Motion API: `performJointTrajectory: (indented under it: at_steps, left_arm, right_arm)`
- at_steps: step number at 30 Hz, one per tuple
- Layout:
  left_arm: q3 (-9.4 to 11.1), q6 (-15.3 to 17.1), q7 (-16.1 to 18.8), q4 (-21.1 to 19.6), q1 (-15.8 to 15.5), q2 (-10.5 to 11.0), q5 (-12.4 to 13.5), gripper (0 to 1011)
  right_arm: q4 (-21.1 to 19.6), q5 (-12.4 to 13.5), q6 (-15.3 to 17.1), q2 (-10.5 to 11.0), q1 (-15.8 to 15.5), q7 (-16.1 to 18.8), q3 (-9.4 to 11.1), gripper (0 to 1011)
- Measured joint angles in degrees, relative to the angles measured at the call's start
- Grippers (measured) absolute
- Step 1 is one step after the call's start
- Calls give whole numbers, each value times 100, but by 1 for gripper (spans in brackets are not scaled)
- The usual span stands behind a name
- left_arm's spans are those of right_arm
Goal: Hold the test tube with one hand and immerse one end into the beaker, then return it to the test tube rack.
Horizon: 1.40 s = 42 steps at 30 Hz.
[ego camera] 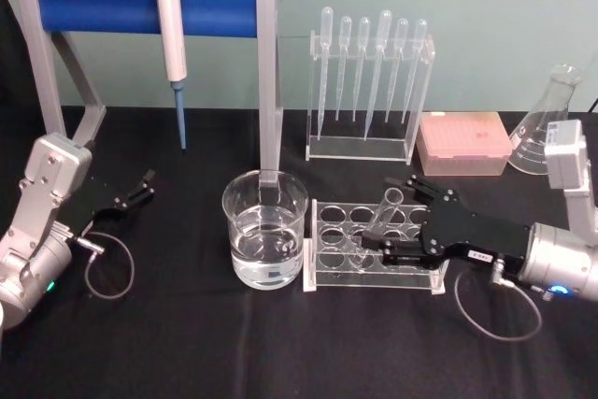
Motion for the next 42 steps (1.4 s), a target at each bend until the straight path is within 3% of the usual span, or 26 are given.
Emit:
performJointTrajectory:
  at_steps: [13,24,25,31,37,42]
  left_arm:
    - [0,0,0,0,0,0,0,1000]
    - [0,0,0,0,0,0,0,1000]
    - [0,0,0,0,0,0,0,1000]
    - [0,0,0,0,0,0,0,1000]
    - [0,0,0,0,0,0,0,1000]
    - [0,0,0,0,0,0,0,1000]
  right_arm:
    - [28,-33,42,-53,59,-76,-51,994]
    - [25,-30,38,-49,53,-71,-45,735]
    - [25,-29,38,-48,52,-71,-45,670]
    - [23,-27,35,-46,50,-69,-42,509]
    - [23,-24,31,-44,50,-66,-41,285]
    - [23,-21,28,-43,50,-67,-38,241]
